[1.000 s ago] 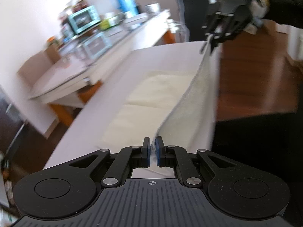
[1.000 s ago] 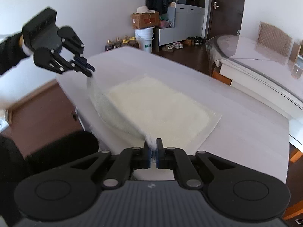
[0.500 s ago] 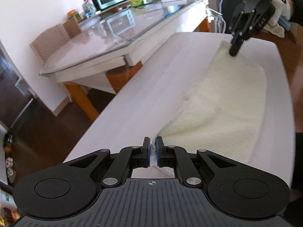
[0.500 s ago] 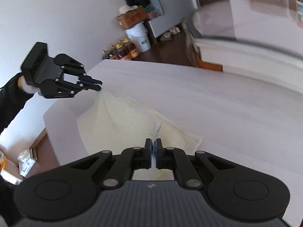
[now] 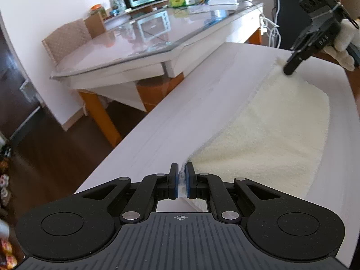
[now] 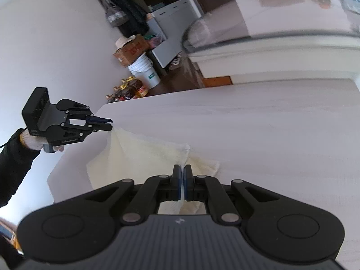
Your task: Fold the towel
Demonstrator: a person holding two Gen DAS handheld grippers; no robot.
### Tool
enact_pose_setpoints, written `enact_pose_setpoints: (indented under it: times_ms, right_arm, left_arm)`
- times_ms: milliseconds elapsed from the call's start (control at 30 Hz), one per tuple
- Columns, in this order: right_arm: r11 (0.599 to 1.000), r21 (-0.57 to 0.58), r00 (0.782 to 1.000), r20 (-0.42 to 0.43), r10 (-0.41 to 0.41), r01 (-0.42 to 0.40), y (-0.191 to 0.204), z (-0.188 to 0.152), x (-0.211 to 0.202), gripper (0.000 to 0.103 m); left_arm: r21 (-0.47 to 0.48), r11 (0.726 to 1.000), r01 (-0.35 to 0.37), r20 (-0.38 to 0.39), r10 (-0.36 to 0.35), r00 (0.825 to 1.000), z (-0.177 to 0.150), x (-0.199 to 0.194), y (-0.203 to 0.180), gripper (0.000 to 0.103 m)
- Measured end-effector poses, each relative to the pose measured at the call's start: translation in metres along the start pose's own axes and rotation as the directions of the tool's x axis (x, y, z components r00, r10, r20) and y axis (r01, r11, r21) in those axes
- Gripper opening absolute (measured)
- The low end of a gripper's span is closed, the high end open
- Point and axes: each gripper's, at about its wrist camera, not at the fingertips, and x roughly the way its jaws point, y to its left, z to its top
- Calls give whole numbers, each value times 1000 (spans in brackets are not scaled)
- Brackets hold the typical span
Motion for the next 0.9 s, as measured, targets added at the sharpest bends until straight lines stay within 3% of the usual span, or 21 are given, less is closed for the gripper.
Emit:
enact_pose_setpoints:
  times_ms: [233, 300, 400, 467, 600, 667, 700, 900]
  right_arm:
    - [997, 8, 997, -24, -71, 71, -2, -10, 8, 5]
    - [995, 9, 995, 1, -99, 99, -4, -15, 5, 14]
    - [989, -1, 988, 38, -149, 149, -1, -17, -4, 19]
    - [985, -22, 983, 67, -171, 173, 9, -20, -15, 19]
    - [978, -74, 976, 104, -189, 197, 34, -26, -26, 20]
    - [977, -99, 977, 114, -179, 191, 52, -34, -28, 20]
    - [976, -115, 979, 110, -170, 182, 62, -41, -26, 20]
    - [955, -231, 983, 34, -183, 186, 96, -65, -1, 20]
  left_arm:
    - [-8, 999, -40, -33, 40, 999, -4, 25, -1, 13]
    - [-25, 998, -54, -29, 54, 998, -7, 28, -1, 17]
    - [-67, 995, -79, -18, 78, 997, -12, 26, 4, 38]
    - [-88, 992, -86, -12, 85, 996, -14, 22, 8, 46]
    - [-110, 988, -113, 9, 114, 993, -22, 3, 14, 46]
    - [-117, 989, -91, 25, 94, 995, -25, -6, 11, 45]
    - [-96, 994, -58, 31, 61, 998, -28, -11, 4, 45]
    - [1, 1000, -25, 2, 25, 1000, -36, -12, -32, 41]
